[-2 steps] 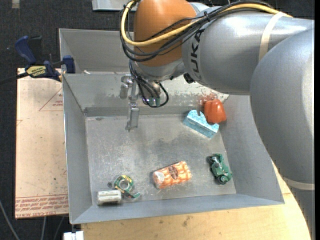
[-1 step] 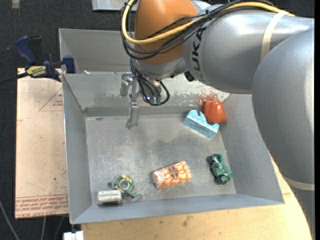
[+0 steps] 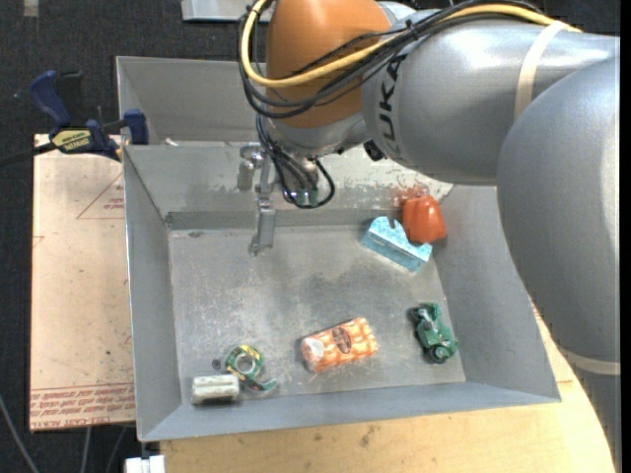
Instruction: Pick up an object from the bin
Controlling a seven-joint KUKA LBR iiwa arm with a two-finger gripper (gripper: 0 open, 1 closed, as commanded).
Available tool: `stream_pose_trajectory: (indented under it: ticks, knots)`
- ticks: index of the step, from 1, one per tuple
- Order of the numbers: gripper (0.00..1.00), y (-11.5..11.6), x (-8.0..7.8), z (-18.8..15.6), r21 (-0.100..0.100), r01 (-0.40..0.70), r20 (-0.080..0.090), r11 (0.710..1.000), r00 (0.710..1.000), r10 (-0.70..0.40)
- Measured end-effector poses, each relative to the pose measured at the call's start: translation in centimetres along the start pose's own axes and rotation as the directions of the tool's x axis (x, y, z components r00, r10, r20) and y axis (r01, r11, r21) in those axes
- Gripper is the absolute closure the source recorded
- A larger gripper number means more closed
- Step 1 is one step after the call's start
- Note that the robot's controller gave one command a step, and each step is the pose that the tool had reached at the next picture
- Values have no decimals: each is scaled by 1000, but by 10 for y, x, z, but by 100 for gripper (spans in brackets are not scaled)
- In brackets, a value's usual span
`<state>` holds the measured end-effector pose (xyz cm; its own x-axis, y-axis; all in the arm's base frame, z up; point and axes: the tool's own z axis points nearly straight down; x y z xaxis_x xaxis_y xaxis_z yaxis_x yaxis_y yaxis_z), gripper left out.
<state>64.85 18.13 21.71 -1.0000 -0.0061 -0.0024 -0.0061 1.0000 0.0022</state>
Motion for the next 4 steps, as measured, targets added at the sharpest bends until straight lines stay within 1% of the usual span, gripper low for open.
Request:
stream_pose_trajectory:
  ticks: [1,2,3,4]
  knots:
    - [0,-3,-1,4,1,8,-1,1000,1000,-8]
    - [0,-58,16,52,0,124,3,992,992,-124]
    - [0,-70,28,105,3,295,1,955,955,-295]
    - [0,-73,55,115,-2,375,-12,927,927,-375]
